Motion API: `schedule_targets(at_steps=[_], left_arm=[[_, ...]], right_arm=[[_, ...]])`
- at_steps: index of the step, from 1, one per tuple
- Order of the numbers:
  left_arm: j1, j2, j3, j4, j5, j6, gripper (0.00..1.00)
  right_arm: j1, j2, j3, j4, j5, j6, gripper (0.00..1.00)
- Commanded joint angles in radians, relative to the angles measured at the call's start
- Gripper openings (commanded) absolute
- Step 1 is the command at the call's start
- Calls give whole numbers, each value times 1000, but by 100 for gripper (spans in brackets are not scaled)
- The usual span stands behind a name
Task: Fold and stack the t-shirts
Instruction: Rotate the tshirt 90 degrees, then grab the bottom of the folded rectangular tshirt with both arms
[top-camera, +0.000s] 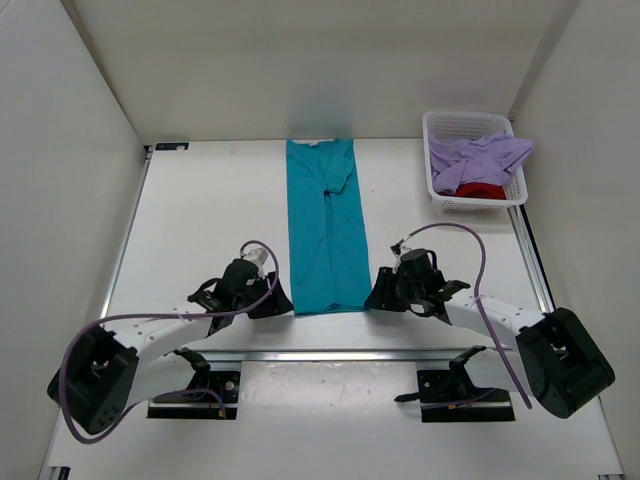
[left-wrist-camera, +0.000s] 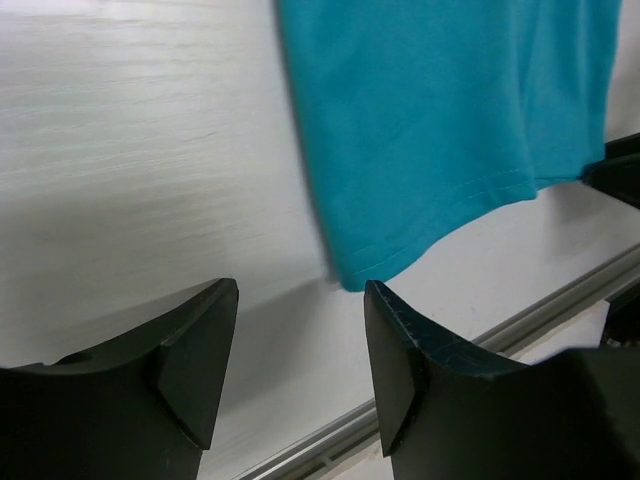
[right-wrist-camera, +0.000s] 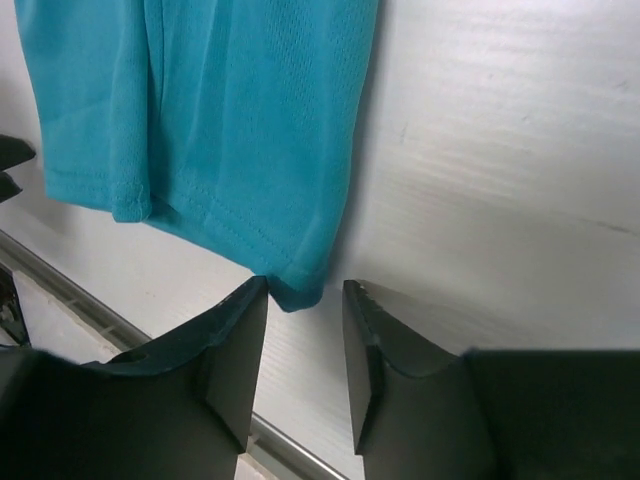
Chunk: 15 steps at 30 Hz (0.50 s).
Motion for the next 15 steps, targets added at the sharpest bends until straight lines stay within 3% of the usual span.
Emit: schedule_targets(at_steps=[1, 8, 12, 13, 15], left_arm=[[-40, 77, 39, 56, 6, -30, 65], [-106, 248, 93, 125, -3, -41, 60], [-111, 280, 87, 133, 11, -49, 33], [-113, 268, 83, 128, 17, -47, 22], [-129, 246, 81, 110, 14, -49, 11]], right_arm=[[16, -3, -13, -14, 15, 19, 34], [9, -1, -27, 34, 28, 19, 15], [22, -16, -27, 35, 53, 19, 1], [31, -26, -38, 20, 55, 12, 0], [40, -58, -50, 11, 76, 21, 0]])
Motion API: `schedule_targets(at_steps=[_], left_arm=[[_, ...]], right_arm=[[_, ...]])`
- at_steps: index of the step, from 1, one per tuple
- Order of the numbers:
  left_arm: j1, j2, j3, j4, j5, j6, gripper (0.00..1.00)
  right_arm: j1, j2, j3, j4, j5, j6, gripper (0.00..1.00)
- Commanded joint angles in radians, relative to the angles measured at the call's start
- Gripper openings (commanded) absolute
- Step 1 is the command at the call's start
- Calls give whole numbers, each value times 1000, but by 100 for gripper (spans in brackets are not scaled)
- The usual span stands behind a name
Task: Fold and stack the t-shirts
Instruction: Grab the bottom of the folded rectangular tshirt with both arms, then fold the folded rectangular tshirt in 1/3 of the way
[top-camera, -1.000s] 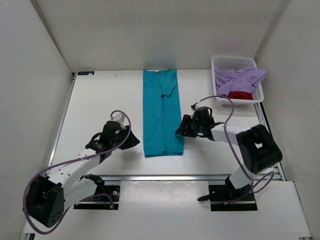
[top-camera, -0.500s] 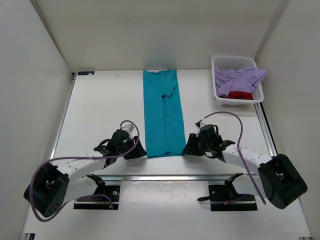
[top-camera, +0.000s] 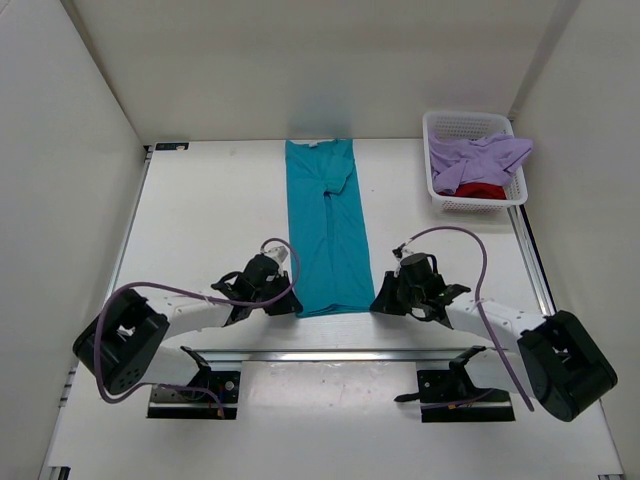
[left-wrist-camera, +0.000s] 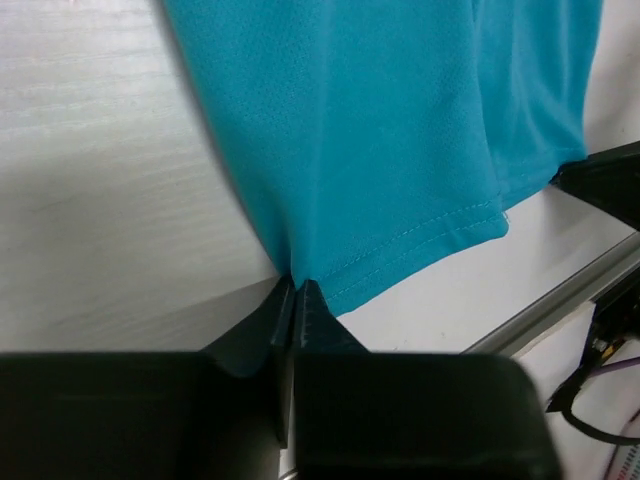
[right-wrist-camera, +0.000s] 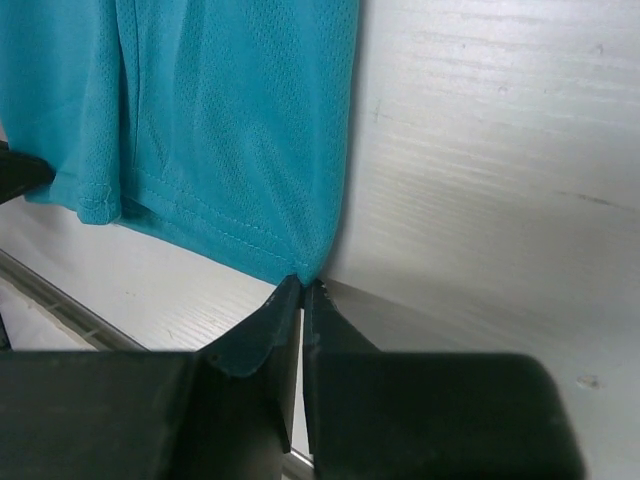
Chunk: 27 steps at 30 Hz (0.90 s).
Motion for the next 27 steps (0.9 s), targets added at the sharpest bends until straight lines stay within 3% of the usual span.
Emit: schedule_targets(at_steps=[1, 2, 8, 12, 15, 18, 27], left_arm=[[-27, -31, -14, -96, -14, 3, 5], [-39, -61, -23, -113, -19, 0, 0], [-93, -319, -156, -270, 9, -71, 0], [-69, -422, -100, -311, 38, -86, 0], [-9, -361, 62, -336, 44, -30, 0], [130, -259, 185, -278, 117, 3, 0], [336, 144, 525, -236, 47, 67, 0]], right_arm=[[32, -57, -32, -1, 45, 13, 0], [49, -77, -54, -19, 50, 25, 0], [268, -247, -115, -139, 105, 178, 0], [241, -260, -7, -222, 104, 143, 0], [115, -176, 179, -244, 84, 3, 0], [-5, -50, 329, -236, 45, -96, 0], [-230, 414, 707, -132, -53, -190, 0]])
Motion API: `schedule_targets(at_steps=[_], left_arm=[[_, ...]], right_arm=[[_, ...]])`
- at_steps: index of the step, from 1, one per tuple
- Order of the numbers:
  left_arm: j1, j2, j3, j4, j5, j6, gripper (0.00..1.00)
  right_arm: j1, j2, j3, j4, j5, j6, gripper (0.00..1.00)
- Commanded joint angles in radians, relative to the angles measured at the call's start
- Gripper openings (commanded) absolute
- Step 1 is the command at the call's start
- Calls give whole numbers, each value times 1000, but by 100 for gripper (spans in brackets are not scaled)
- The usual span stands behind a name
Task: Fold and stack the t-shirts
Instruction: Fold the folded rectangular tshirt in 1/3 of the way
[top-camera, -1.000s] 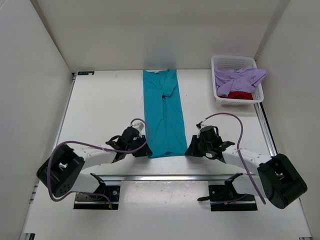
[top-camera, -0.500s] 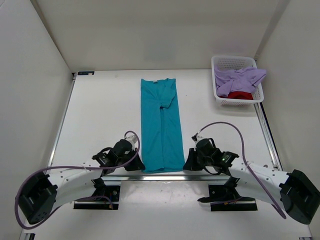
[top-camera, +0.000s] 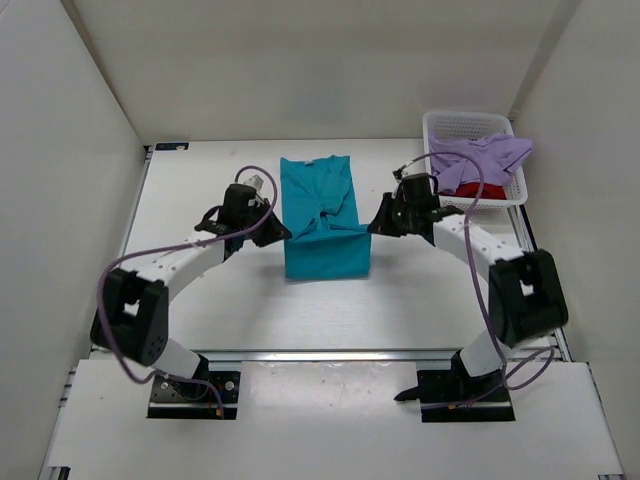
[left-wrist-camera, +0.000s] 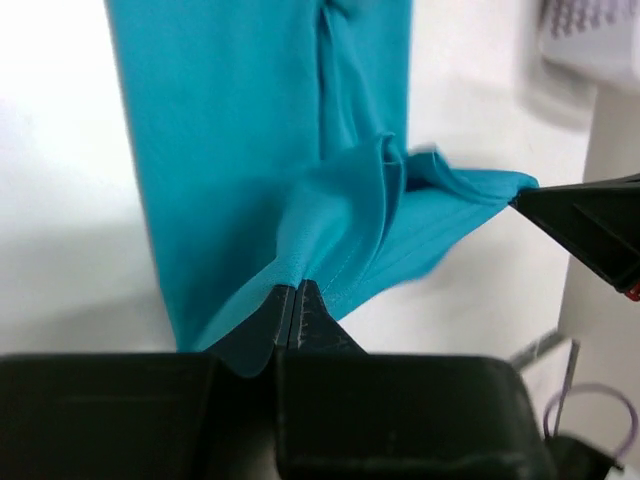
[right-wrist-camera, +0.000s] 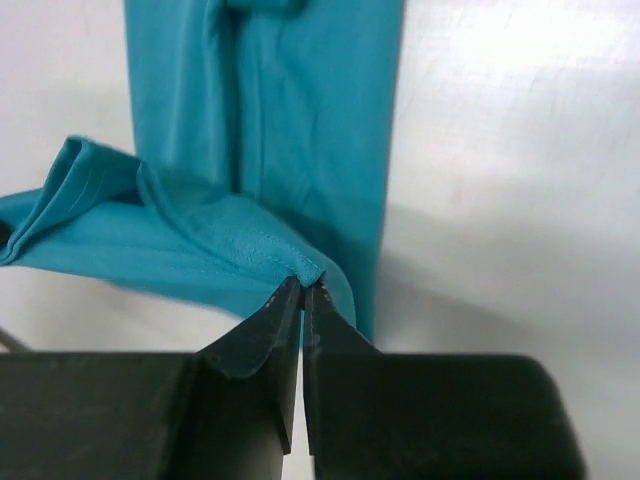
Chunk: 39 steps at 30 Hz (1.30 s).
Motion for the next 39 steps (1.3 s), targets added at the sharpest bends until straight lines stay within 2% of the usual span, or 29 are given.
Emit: schedule_targets(at_steps=[1, 5, 8, 11, 13, 15, 17, 21, 22, 25, 29, 33, 39], left_arm=[[50, 106, 95, 16, -24, 37, 0], [102, 264, 202, 17, -33, 34, 0], [125, 343, 245, 34, -16, 30, 0], [136, 413, 285, 71, 16, 24, 13], [150, 430, 291, 98, 46, 18, 31], [165, 403, 279, 155, 77, -6, 35], [170, 348, 232, 215, 67, -16, 38], [118, 248, 198, 198, 25, 3, 37], [83, 216, 177, 207, 27, -8, 36], [-31, 177, 29, 298, -13, -38, 34], [-108, 205, -129, 416, -9, -114, 30], [-108, 242, -182, 413, -16, -112, 28], [-108, 208, -273, 419, -10, -100, 27]], right_arm=[[-47, 150, 146, 52, -67, -61, 0], [-80, 315, 276, 75, -145, -75, 0], [-80, 430, 404, 26, -155, -102, 0], [-80, 518, 500, 9, -172, -108, 0], [-99, 558, 562, -7, -173, -104, 7], [-102, 552, 573, -23, -181, -102, 18], [-94, 499, 539, -1, -147, -104, 24], [-64, 373, 409, 29, -55, -84, 28], [-45, 351, 351, 67, -50, -66, 27], [-7, 305, 243, 164, -73, -47, 1], [64, 404, 330, 109, -122, -85, 0], [102, 496, 416, 92, -128, -98, 0], [133, 625, 546, 45, -130, -107, 0]])
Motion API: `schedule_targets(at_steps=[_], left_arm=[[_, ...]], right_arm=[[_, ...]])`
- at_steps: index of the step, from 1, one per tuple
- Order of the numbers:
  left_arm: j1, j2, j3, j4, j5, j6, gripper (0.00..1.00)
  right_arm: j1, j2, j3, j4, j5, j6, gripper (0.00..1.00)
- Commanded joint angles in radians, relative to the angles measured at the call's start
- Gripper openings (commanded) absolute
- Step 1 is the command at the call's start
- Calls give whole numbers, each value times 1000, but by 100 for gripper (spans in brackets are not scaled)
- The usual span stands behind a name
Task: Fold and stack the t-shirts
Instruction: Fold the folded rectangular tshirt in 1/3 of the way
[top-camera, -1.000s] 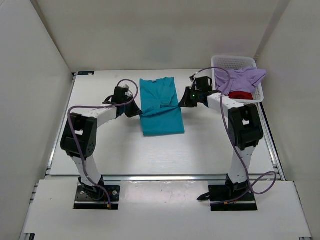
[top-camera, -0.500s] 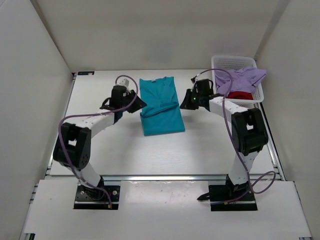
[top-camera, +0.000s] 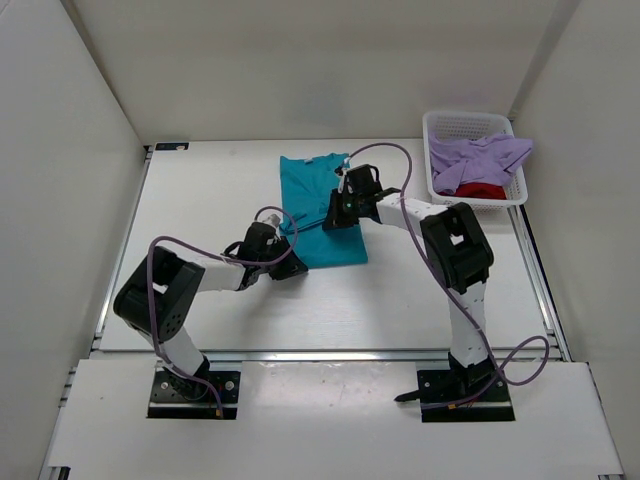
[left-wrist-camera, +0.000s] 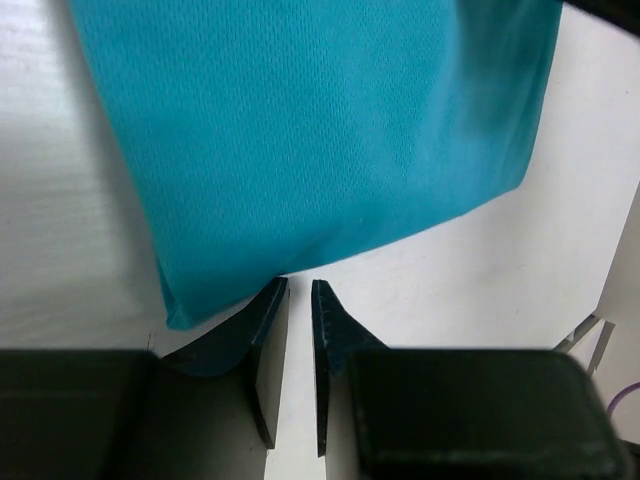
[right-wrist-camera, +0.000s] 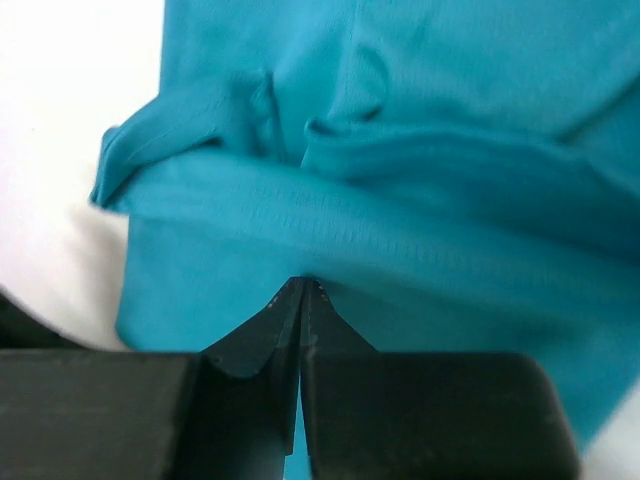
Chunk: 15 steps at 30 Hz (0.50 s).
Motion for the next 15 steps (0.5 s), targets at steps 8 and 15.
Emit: schedule_targets(at_steps=[8, 15], left_arm=[[-8, -120, -111, -25, -3, 23, 28], [14, -280, -142, -57, -4, 15, 35]], right_arm=[[-53, 217, 378, -33, 7, 25, 0], [-67, -3, 167, 10, 4, 13, 0]])
